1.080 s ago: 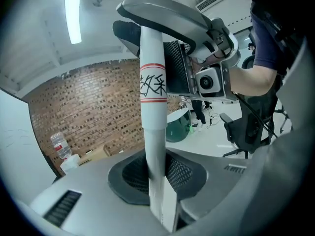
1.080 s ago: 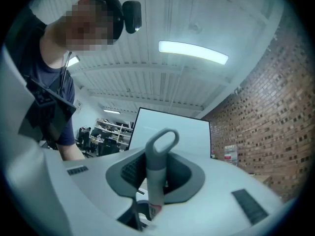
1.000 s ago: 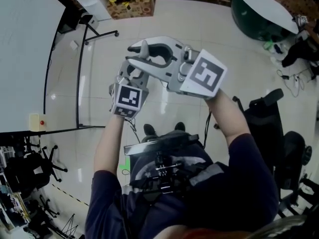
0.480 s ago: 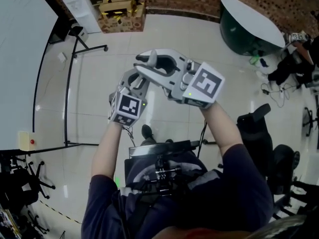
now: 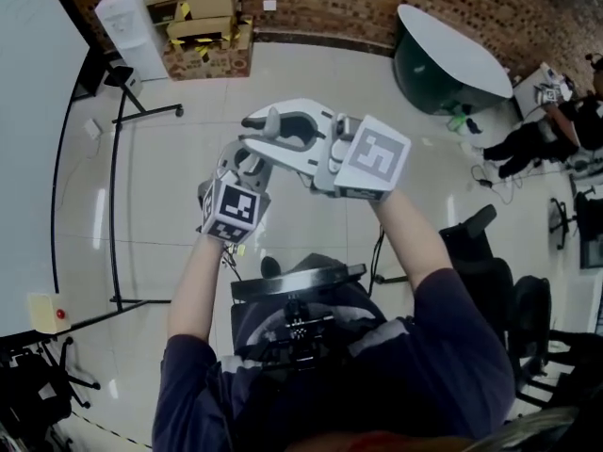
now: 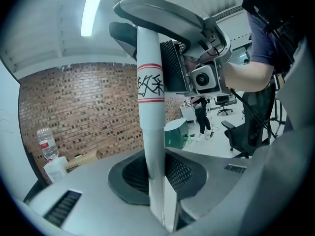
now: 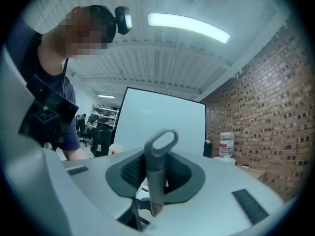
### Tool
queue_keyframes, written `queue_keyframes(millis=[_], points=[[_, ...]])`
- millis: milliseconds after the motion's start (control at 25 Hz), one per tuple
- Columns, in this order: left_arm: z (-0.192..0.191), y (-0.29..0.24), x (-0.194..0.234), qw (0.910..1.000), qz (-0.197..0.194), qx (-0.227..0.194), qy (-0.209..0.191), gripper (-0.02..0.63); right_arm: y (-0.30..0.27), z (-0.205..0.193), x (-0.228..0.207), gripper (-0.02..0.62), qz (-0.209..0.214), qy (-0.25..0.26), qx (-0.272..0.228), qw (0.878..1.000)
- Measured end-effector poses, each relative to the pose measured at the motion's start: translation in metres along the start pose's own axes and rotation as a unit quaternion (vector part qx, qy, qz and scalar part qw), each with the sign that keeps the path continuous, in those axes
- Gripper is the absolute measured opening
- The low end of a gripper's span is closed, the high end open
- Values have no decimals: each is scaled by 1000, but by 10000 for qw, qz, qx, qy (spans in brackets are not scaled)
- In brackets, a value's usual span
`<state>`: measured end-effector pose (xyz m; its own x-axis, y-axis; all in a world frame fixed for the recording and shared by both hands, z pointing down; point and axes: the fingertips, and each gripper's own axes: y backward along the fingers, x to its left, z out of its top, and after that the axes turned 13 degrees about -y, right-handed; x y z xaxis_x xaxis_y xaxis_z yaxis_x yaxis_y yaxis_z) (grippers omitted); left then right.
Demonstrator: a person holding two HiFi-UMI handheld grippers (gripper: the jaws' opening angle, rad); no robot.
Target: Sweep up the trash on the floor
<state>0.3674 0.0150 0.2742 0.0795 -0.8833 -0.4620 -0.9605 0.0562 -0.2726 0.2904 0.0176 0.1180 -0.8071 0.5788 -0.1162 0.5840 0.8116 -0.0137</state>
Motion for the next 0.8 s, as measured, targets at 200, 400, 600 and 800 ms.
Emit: queue_keyframes(millis=[200, 400, 600, 800], points=[[-25, -1, 24, 9999, 48, 124, 104, 61, -32, -11, -13, 87, 196, 55, 267, 9994], [-42, -18, 54, 9992, 217, 323, 116, 61, -48, -9, -47, 86, 182, 170, 109, 9996], [-61, -44, 90, 9968, 467, 635, 164, 61, -59, -6, -95, 83, 305, 158, -226, 9992], [-82, -90, 133, 9913, 815, 984, 326, 61, -60, -6, -165, 83, 376, 12, -459, 9982]])
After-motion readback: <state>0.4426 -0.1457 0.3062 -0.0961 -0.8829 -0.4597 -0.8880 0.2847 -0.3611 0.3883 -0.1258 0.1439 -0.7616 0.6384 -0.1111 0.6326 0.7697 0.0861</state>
